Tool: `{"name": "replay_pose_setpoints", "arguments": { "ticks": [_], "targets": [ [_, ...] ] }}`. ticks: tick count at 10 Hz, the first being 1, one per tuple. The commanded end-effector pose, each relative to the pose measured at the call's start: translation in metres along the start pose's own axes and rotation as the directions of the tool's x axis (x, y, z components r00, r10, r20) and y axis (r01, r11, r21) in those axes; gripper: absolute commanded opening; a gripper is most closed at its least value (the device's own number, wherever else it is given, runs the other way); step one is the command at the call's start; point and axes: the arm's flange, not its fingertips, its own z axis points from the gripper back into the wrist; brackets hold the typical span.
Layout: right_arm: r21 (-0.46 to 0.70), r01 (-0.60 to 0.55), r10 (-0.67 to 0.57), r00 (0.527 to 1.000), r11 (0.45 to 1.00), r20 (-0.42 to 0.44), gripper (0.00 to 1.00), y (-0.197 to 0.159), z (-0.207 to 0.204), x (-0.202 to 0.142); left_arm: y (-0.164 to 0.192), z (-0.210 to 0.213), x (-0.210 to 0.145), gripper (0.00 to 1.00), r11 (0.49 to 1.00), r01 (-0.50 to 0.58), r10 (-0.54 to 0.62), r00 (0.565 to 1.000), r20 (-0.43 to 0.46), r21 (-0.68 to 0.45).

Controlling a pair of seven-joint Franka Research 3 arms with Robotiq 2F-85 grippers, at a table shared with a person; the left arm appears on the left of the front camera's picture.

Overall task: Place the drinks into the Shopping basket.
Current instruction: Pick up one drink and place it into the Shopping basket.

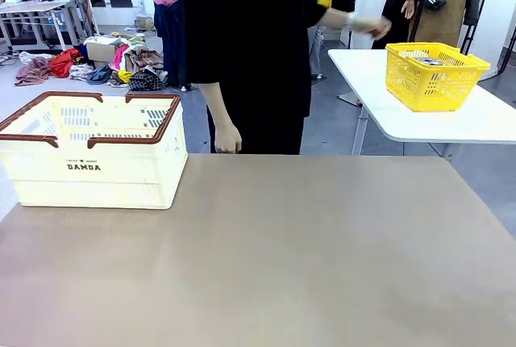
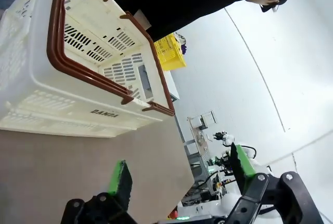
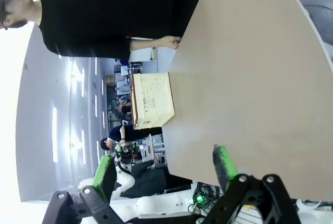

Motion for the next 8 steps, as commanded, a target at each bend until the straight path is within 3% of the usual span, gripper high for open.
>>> {"name": "replay_pose_setpoints", "arguments": {
  "ticks": [1,8],
  "targets": [
    [0.01,-0.022,0.022,1.0,1.0,-0.001,1.0,0.012,0.0034,-0.0023,-0.004,0.0051,-0.0021,1.0,1.0,0.002,-0.002,1.0,-0.02,-0.004],
    [0.01,-0.022,0.022,1.0,1.0,-0.001,1.0,0.012,0.0034,-0.0023,-0.004,0.0051,-0.0021,1.0,1.0,0.002,-0.002,1.0,-0.02,-0.004]
  ]
}}
